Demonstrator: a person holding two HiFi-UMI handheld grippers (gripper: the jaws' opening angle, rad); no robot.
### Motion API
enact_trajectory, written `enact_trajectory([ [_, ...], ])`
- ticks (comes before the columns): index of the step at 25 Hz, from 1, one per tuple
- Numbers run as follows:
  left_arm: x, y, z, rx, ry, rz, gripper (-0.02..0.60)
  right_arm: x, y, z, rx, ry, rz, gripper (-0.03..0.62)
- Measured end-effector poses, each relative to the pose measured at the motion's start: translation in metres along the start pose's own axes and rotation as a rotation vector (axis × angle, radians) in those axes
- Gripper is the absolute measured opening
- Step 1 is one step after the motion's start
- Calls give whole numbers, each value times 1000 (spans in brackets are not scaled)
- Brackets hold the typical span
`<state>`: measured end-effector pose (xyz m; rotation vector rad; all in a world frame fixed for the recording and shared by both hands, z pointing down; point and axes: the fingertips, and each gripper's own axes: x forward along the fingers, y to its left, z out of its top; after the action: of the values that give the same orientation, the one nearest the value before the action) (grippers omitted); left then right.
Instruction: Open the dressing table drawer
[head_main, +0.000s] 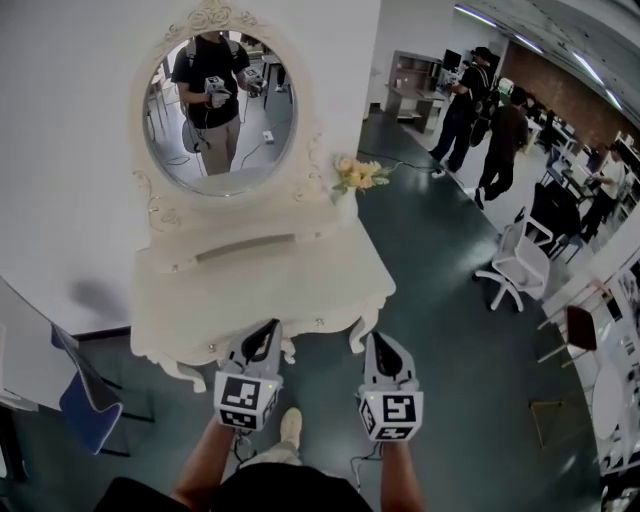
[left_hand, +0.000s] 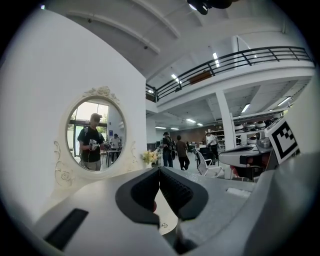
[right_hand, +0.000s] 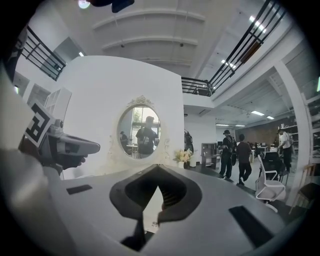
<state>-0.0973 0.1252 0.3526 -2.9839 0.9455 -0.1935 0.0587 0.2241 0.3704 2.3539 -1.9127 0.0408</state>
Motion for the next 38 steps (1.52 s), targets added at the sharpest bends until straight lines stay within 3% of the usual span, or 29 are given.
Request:
enact_trajectory([
  [12, 95, 65, -1, -5, 15, -23, 3, 112, -11, 4, -5, 12, -7, -2],
  [25, 163, 116, -14, -23, 34, -19, 3, 196, -21, -2, -5, 33, -10, -2],
  [38, 238, 152, -45, -58, 88, 73, 3, 304, -48, -40, 21, 54, 88, -2],
])
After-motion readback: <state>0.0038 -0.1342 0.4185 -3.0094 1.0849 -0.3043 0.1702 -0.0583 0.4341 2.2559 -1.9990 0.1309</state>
